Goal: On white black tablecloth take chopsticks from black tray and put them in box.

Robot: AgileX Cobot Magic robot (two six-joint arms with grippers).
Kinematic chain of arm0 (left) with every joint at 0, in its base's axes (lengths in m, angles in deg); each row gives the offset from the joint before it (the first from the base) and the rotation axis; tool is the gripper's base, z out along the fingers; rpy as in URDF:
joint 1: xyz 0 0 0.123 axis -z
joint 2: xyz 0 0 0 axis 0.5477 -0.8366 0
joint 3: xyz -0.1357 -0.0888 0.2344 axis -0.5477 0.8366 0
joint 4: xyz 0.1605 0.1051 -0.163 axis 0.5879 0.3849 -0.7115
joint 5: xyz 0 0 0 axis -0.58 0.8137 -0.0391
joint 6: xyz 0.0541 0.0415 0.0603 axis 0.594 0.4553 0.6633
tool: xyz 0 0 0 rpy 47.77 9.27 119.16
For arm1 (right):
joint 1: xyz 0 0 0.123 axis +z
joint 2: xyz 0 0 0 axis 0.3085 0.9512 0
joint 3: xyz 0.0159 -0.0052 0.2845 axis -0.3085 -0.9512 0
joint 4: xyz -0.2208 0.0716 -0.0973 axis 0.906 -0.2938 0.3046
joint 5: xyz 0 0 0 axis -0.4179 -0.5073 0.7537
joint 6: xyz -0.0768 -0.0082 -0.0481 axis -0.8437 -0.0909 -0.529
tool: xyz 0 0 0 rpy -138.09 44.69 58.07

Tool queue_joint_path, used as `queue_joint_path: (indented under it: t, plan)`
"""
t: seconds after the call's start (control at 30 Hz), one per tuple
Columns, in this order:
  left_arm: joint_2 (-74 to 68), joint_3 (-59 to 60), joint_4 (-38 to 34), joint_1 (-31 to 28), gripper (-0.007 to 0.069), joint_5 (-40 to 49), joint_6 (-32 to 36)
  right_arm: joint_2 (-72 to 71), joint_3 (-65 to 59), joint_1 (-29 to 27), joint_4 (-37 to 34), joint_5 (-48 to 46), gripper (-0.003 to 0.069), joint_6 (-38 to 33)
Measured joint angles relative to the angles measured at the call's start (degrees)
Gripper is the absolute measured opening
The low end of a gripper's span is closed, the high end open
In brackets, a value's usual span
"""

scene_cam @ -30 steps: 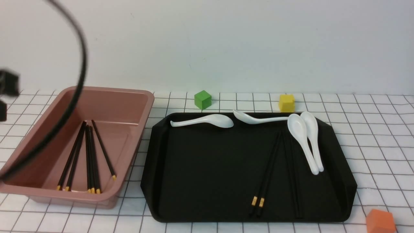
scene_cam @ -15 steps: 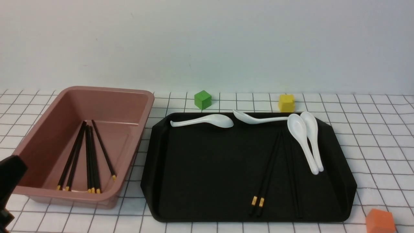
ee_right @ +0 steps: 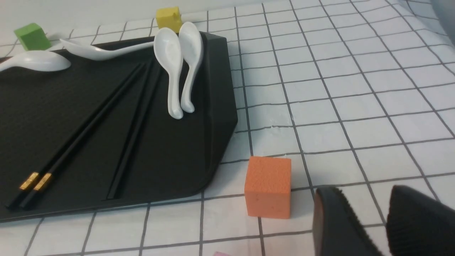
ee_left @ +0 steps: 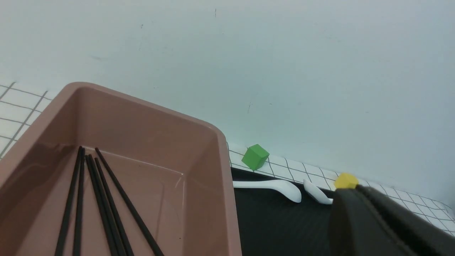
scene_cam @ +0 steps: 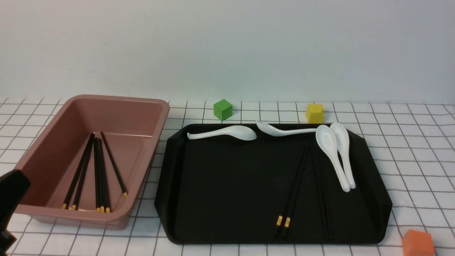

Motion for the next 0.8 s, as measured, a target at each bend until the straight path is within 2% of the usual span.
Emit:
queue_joint_path:
  t: [0.47, 0.63, 0.8]
  plan:
    - [2.7, 0.0, 0.0, 0.0, -0.0013, 1.5, 0.0, 0.0, 0.0, 0.0, 0.0, 0.0, 0.024, 0.0]
    - [10.5, 0.5, 0.0, -0.5, -0.0013, 7.9, 0.0, 0.0, 0.0, 0.0, 0.0, 0.0, 0.024, 0.0]
    - [19.9, 2.0, 0.5, -4.7, -0.0012, 16.6, 0.0, 0.0, 0.0, 0.0, 0.0, 0.0, 0.024, 0.0]
